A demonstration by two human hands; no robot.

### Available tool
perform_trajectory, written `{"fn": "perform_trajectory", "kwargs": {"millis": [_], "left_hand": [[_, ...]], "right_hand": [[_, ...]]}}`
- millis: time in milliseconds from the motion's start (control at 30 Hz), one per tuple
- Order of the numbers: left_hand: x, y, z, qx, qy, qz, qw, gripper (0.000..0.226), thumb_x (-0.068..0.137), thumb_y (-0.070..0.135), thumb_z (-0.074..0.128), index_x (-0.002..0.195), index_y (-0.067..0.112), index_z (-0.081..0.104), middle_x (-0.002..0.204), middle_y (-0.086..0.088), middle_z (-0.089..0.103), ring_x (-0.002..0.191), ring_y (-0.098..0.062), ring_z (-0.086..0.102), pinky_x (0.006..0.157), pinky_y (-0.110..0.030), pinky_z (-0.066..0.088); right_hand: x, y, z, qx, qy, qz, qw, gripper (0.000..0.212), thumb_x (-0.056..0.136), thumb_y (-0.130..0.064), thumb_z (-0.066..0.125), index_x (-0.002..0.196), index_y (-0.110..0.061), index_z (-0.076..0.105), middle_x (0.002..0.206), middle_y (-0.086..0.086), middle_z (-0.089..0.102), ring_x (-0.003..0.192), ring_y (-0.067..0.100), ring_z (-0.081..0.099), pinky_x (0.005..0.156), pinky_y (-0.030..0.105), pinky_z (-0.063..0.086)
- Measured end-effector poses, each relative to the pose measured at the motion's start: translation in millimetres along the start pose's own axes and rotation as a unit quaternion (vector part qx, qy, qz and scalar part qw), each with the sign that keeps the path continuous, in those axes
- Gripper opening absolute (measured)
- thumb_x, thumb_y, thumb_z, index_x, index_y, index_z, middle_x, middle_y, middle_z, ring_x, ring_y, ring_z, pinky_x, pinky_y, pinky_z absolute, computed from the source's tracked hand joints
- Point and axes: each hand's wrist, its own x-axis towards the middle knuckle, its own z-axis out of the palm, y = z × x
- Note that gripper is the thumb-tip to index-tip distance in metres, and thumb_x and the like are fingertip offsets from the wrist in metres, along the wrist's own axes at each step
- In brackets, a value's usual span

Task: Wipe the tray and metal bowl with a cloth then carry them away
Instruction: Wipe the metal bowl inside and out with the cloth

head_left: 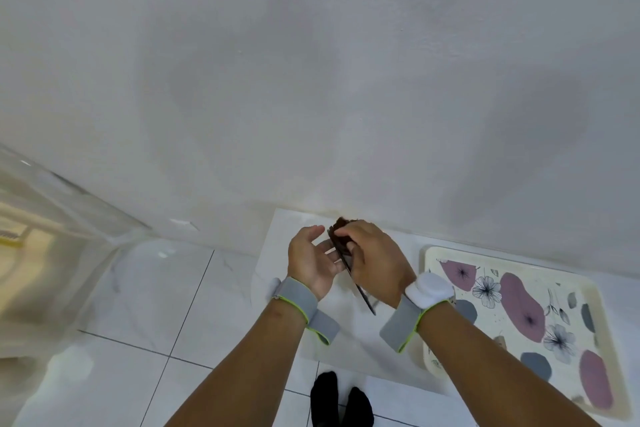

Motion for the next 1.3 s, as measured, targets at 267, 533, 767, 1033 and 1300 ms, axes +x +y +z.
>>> {"fn": "perform_trajectory", "kwargs": {"millis": [267,533,767,1033,1300], "left_hand": [[9,6,3,0.035,0.035,-0.024,0.998,0.035,0.096,0.024,0.049,0.115,-0.005,0.058,0.089,-0.014,0.06,0.072,-0.029,0.06,0.057,-0.033,0.055],[23,20,-6,0.025,0.152,-0.049,0.987,0.016,0.097,0.0,0.036,0.102,-0.005,0.05,0.09,-0.015,0.05,0.071,-0.03,0.051,0.056,-0.034,0.053],[27,16,-21,-0.002,0.243,-0.031,0.97,0.023,0.092,-0.005,0.029,0.076,0.006,0.041,0.072,-0.007,0.036,0.056,-0.02,0.034,0.064,-0.034,0.046],[16,9,-33,-0.032,0.199,-0.005,0.98,0.025,0.093,-0.011,0.027,0.085,-0.002,0.049,0.08,-0.013,0.049,0.062,-0.026,0.044,0.066,-0.041,0.051],[15,-3,-44,0.109,0.094,0.042,0.989,0.033,0.098,0.002,0.04,0.114,0.005,0.068,0.106,-0.015,0.067,0.094,-0.031,0.061,0.09,-0.045,0.052]], "right_hand": [[1,-13,3,-0.035,-0.004,0.014,0.999,0.041,0.079,-0.001,0.047,0.116,-0.012,0.062,0.114,0.005,0.064,0.111,0.023,0.055,0.088,0.033,0.049],[-38,-11,16,-0.038,0.08,-0.09,0.992,0.038,0.078,0.005,0.042,0.105,-0.006,0.066,0.112,0.005,0.065,0.113,0.023,0.056,0.1,0.031,0.044],[-55,3,21,0.027,0.192,-0.024,0.981,0.033,0.079,0.012,0.052,0.1,-0.008,0.067,0.107,0.002,0.063,0.107,0.017,0.055,0.093,0.023,0.045],[-56,24,28,0.123,0.299,0.165,0.932,0.03,0.083,0.005,0.054,0.101,-0.013,0.069,0.099,0.0,0.067,0.092,0.011,0.062,0.074,0.005,0.043],[-22,47,6,0.172,0.216,0.299,0.914,0.035,0.085,0.005,0.045,0.099,-0.014,0.071,0.096,0.004,0.072,0.093,0.021,0.064,0.079,0.017,0.043]]}}
